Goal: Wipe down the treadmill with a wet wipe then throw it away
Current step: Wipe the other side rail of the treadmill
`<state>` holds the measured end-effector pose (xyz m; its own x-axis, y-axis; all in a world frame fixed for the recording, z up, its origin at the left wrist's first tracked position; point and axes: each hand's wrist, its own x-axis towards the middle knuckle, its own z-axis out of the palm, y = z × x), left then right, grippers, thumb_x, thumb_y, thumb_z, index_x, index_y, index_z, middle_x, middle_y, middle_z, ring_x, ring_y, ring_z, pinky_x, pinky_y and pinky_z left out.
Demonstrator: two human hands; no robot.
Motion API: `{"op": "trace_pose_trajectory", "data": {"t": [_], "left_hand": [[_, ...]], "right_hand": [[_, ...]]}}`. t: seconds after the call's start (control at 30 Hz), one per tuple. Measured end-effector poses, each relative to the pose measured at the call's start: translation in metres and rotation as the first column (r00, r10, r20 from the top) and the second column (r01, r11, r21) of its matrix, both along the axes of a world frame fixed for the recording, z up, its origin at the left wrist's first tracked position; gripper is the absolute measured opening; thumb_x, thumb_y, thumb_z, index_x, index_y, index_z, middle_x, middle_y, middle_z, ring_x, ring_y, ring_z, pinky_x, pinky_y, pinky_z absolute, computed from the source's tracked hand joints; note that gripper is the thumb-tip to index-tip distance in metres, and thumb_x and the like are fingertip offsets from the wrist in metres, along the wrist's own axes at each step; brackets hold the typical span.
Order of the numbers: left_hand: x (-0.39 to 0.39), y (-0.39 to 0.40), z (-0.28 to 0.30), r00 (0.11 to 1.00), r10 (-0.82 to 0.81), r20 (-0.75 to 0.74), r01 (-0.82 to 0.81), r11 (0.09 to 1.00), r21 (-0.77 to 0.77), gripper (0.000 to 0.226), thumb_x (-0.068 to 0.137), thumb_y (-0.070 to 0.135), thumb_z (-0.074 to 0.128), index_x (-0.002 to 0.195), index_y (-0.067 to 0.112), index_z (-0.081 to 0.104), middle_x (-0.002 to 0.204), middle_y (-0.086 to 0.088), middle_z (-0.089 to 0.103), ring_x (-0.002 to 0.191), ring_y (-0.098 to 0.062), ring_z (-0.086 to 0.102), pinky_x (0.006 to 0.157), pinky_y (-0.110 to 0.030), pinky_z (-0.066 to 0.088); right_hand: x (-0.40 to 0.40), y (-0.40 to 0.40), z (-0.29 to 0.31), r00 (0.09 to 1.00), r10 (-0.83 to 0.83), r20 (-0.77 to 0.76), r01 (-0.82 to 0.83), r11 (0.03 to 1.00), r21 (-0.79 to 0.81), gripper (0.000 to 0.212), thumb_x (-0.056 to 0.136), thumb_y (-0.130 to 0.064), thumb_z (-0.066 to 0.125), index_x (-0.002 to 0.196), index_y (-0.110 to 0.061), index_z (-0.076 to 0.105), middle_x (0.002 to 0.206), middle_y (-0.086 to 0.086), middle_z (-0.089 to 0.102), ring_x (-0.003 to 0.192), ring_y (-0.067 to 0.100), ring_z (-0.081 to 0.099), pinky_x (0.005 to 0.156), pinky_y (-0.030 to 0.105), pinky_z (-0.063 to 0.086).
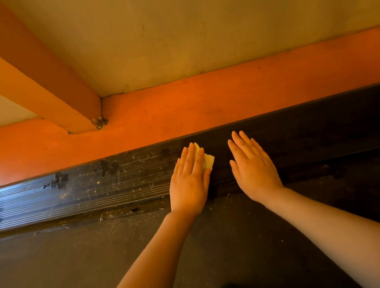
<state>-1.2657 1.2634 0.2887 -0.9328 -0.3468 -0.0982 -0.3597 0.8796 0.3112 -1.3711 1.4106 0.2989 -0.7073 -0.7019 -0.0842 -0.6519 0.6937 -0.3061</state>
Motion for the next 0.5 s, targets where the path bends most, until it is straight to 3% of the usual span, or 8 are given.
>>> {"op": "trace_pose_trajectory", "data": {"t": [0.1,0.23,0.5], "left_hand": [[0.019,0.008,-0.006,1.000,-0.002,-0.015,0.002,1.000,-0.022,0.056,0.103,0.042,0.028,0.154,0.020,0.022,0.160,0.000,0.009,0.148,-0.016,0.004,0.118,-0.033,0.005],[0.029,0.008,-0.012,1.000,-0.008,-0.006,0.007,0.998,-0.057,0.056,0.102,0.043,0.027,0.153,0.019,0.023,0.160,-0.003,0.015,0.149,-0.020,0.012,0.118,-0.036,0.014],[0.001,-0.012,-0.002,0.999,0.021,0.024,-0.020,0.999,-0.037,0.058,0.103,0.042,0.026,0.155,0.020,0.015,0.162,-0.002,0.004,0.147,-0.013,-0.007,0.118,-0.029,-0.001]], "right_hand": [[0.008,-0.008,-0.001,0.998,0.062,0.009,-0.063,0.998,0.008,0.053,0.105,-0.029,0.035,0.153,-0.010,0.022,0.162,0.010,0.013,0.150,0.023,0.006,0.117,0.033,0.001],[0.017,-0.015,-0.003,0.999,0.029,0.013,-0.029,1.000,-0.001,0.054,0.105,-0.031,0.031,0.154,-0.010,0.019,0.162,0.009,0.009,0.150,0.022,0.003,0.117,0.033,-0.002],[0.019,-0.015,-0.010,1.000,0.005,-0.017,-0.005,1.000,-0.007,0.053,0.102,-0.029,0.042,0.149,-0.007,0.033,0.158,0.012,0.026,0.148,0.026,0.018,0.118,0.037,0.013]]}}
